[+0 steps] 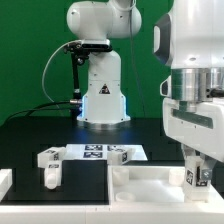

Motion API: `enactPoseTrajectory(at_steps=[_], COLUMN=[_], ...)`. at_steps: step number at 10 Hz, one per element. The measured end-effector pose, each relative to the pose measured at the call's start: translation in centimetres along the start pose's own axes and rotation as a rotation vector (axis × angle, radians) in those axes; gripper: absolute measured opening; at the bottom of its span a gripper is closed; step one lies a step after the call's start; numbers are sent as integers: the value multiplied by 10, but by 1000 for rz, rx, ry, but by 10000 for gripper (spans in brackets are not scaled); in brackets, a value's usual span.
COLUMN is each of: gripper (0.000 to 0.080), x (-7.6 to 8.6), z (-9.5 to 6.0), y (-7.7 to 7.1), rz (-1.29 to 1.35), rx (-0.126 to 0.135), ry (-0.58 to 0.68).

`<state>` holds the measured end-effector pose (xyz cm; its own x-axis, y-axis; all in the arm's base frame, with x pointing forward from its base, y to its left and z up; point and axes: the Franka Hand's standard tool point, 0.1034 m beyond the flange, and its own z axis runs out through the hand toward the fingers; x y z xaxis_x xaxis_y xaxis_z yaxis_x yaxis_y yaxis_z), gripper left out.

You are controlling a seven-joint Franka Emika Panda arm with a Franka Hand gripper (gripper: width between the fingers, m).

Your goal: Assemble one leg

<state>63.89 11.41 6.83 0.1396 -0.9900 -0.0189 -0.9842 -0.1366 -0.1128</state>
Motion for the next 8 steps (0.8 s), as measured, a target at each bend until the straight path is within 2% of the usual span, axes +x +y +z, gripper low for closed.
enactPoseTrajectory(at_steps=[3,4,5,6,8], gripper=[284,524,524,627,643], x=[0,1,-1,-7,-8], z=[0,-2,-4,-2,-1], y=[0,-2,-3,-1,-1], rz=[30,-185,-380,-514,-625], rx=[-1,3,6,4,12], ry=[-1,1,-4,-10,-4])
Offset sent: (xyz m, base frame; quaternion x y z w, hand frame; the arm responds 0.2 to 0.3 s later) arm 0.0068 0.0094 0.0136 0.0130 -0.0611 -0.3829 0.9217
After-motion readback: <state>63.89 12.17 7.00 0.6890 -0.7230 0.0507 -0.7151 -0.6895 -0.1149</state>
